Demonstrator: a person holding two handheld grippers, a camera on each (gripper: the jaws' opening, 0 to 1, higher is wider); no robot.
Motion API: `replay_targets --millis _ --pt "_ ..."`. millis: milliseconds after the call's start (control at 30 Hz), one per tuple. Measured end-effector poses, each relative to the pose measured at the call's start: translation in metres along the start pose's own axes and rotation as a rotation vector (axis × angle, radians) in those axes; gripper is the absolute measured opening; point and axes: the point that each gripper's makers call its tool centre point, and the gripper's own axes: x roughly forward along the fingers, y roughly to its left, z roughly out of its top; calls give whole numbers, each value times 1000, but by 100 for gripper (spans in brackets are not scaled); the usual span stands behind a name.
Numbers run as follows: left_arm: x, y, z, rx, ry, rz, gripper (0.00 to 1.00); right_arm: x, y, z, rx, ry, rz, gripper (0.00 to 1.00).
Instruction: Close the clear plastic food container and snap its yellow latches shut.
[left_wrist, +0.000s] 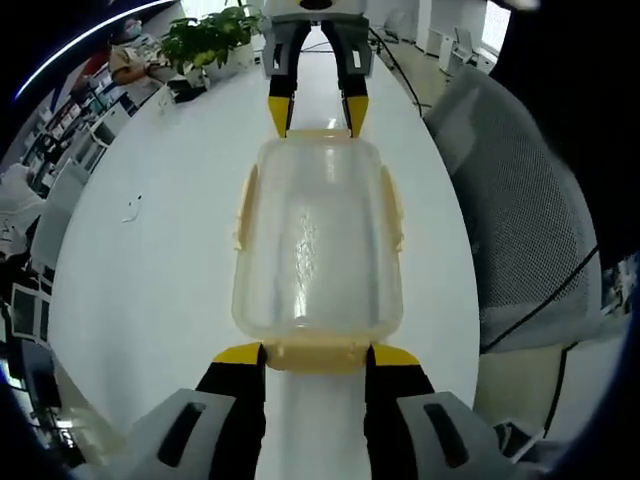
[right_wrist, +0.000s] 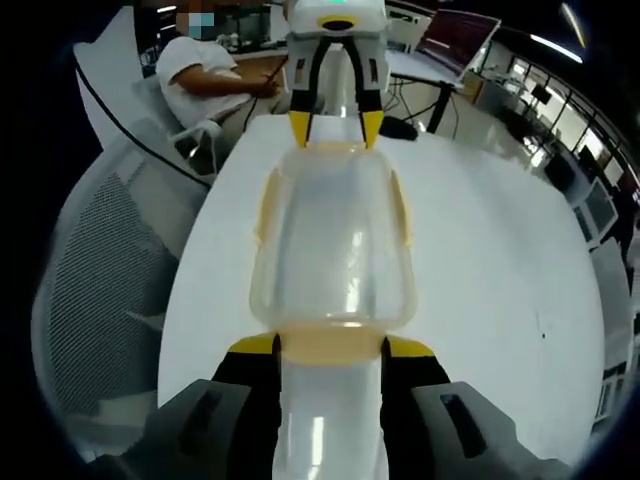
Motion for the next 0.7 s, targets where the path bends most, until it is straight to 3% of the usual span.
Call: replay_targets --millis 700 --pt "13 -1 53 10 -36 9 32 -33 2 -43 14 29 -3 35"
